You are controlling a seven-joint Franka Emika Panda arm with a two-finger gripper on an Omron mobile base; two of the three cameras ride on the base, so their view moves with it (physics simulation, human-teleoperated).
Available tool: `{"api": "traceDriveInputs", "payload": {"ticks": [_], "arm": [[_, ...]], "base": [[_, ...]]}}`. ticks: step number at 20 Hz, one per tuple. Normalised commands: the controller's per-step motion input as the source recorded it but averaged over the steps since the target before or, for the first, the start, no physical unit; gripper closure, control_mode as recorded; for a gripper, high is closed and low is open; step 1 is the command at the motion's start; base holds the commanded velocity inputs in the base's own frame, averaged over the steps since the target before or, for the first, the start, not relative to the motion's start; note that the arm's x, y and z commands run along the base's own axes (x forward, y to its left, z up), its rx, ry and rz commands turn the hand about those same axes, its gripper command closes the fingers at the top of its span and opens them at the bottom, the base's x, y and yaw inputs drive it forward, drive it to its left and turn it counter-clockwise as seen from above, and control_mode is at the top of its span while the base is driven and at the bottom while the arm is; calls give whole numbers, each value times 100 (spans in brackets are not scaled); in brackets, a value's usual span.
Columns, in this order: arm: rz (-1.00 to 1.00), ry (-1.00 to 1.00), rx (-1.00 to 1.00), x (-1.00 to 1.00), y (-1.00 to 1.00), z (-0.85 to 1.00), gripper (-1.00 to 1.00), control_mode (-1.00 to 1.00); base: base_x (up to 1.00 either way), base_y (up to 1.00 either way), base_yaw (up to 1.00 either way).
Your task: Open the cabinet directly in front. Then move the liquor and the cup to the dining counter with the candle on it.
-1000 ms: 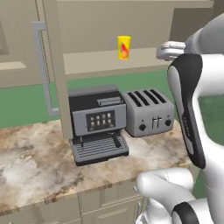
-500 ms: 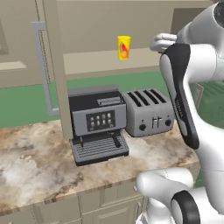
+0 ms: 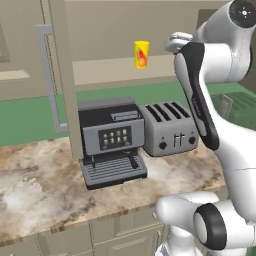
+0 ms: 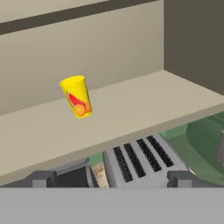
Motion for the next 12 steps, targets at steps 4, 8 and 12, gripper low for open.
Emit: {"api": "traceDriveInputs", "payload": {"ticks": [4, 8, 12], "arm": [[0, -1, 0, 20, 0, 0, -100, -100], [0, -3, 0, 16, 0, 0, -100, -100], [0, -4, 0, 14, 0, 0, -100, -100]], "base": [[0, 0, 0], [0, 0, 0], [0, 0, 0]]}}
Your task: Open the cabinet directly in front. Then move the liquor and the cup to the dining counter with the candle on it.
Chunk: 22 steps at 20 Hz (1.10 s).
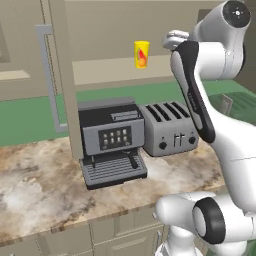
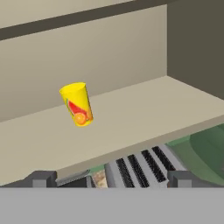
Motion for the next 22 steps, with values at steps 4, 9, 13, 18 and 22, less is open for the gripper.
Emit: {"api": "traceDriveInputs", "payload": {"ticks": [4, 9, 13, 18, 22], "arm": [[0, -1, 0, 14, 0, 0, -100, -100], [0, 0, 0, 23, 0, 0, -100, -100], [0, 0, 0, 26, 1, 1, -100, -100], [0, 0, 0, 23, 9, 2, -100, -100], [0, 0, 0, 27, 17, 0, -100, -100]], "base": [[0, 0, 0], [0, 0, 0], [0, 0, 0], [0, 0, 0], [0, 0, 0]]}}
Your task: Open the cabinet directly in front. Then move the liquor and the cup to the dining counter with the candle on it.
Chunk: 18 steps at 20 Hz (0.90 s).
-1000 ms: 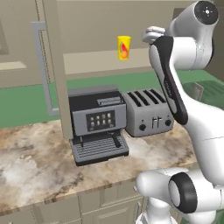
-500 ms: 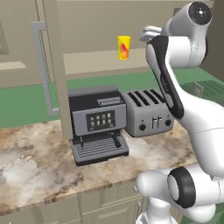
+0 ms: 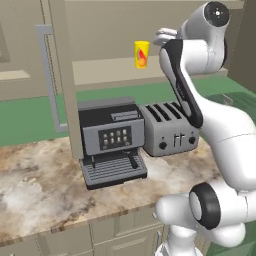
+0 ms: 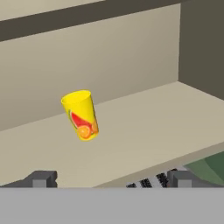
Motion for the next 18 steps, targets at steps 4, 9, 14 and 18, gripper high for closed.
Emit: {"api": "traceDriveInputs", "payload": {"ticks": [4, 9, 14, 18], "arm": [[0, 0, 0, 32, 8, 0, -100, -100], [0, 0, 0, 30, 0, -1, -100, -100], [0, 0, 0, 30, 0, -2, -100, -100], [0, 3, 0, 18, 0, -3, -100, -100]], "base": [[0, 0, 0], [0, 0, 0], [0, 0, 0], [0, 0, 0]]}}
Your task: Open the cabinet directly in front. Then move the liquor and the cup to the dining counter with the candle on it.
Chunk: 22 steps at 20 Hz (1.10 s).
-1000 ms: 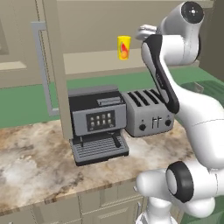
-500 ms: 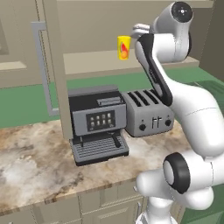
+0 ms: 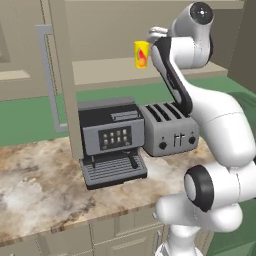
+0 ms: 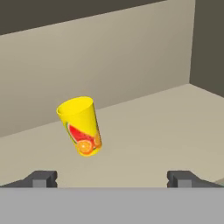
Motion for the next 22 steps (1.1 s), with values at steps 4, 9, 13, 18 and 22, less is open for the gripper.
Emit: {"api": "traceDriveInputs", "payload": {"ticks": [4, 9, 13, 18, 22], "arm": [[0, 8, 0, 14, 0, -15, -100, -100], [0, 4, 0, 13, 0, -25, -100, -100], [0, 0, 0, 14, 0, -6, -100, -100], [0, 0, 1, 5, 0, 7, -100, -100], [0, 0, 2, 0, 0, 42, -100, -100]], "base": [[0, 0, 0], [0, 0, 0], [0, 0, 0], [0, 0, 0], [0, 0, 0]]}}
